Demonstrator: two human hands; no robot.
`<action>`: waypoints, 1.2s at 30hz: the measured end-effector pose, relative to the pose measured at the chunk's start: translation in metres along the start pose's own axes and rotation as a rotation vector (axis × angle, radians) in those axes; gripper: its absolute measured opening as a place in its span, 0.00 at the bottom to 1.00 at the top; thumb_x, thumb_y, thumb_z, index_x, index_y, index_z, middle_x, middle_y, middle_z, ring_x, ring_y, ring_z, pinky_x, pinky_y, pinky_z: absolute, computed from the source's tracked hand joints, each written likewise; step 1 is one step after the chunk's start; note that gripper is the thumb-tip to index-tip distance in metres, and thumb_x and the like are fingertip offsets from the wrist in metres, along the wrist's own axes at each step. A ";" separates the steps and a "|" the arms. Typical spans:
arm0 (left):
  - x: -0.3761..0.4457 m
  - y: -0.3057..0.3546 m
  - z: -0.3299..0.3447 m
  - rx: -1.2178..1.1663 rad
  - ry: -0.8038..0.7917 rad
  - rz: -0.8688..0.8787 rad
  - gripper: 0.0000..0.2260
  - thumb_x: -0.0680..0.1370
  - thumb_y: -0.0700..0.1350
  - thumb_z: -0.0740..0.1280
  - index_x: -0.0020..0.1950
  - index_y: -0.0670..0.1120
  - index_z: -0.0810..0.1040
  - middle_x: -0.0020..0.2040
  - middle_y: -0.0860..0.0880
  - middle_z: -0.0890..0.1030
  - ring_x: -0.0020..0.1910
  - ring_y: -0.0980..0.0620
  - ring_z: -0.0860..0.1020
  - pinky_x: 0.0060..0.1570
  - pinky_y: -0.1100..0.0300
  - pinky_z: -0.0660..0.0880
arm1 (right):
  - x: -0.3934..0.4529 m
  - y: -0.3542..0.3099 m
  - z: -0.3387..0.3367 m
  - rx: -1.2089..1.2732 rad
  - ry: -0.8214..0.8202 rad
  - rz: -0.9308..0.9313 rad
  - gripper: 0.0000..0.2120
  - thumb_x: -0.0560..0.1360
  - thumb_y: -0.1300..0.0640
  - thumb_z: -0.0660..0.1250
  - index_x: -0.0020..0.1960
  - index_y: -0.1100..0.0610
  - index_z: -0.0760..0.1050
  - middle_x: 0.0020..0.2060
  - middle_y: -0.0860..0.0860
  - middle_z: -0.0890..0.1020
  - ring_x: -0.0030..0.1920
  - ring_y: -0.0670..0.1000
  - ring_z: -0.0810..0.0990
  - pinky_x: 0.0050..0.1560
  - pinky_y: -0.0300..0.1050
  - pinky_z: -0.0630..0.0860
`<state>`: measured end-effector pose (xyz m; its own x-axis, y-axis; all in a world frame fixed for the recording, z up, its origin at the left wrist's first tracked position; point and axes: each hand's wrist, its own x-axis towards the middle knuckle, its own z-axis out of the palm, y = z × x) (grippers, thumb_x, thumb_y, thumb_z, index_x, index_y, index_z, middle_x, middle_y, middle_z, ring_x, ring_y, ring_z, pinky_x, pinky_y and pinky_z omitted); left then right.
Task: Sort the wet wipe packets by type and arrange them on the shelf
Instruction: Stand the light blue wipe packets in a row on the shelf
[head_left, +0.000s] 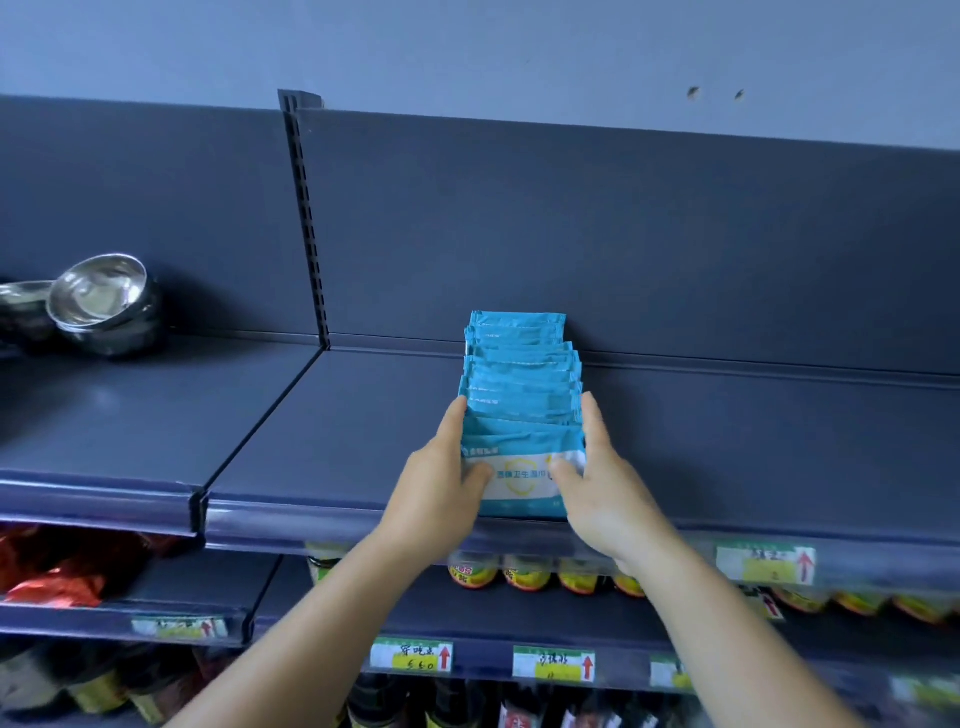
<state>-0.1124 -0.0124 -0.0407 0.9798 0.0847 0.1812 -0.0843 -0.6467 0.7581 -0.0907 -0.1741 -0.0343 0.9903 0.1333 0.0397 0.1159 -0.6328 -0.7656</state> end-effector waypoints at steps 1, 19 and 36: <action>0.001 0.000 0.001 0.001 -0.010 0.009 0.28 0.81 0.42 0.60 0.76 0.58 0.50 0.40 0.55 0.77 0.38 0.54 0.76 0.36 0.58 0.74 | -0.001 -0.002 0.002 0.010 0.017 0.018 0.32 0.82 0.52 0.52 0.76 0.39 0.35 0.70 0.45 0.69 0.51 0.51 0.74 0.48 0.44 0.67; 0.022 0.007 -0.010 1.102 -0.157 0.469 0.31 0.82 0.54 0.56 0.78 0.49 0.41 0.78 0.48 0.49 0.77 0.48 0.48 0.73 0.48 0.48 | -0.006 0.000 0.010 -0.635 0.133 -0.256 0.26 0.82 0.57 0.56 0.77 0.53 0.52 0.76 0.47 0.57 0.77 0.50 0.46 0.73 0.46 0.55; 0.019 0.008 -0.002 0.958 -0.178 0.397 0.37 0.79 0.61 0.57 0.78 0.49 0.41 0.79 0.48 0.45 0.77 0.48 0.41 0.74 0.47 0.41 | 0.020 -0.013 -0.024 0.096 0.022 0.008 0.29 0.79 0.43 0.59 0.75 0.47 0.53 0.59 0.35 0.66 0.61 0.45 0.70 0.56 0.42 0.65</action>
<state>-0.0948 -0.0144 -0.0296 0.9324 -0.3267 0.1544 -0.3023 -0.9394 -0.1619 -0.0706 -0.1816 -0.0086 0.9927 0.1112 0.0461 0.1007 -0.5574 -0.8241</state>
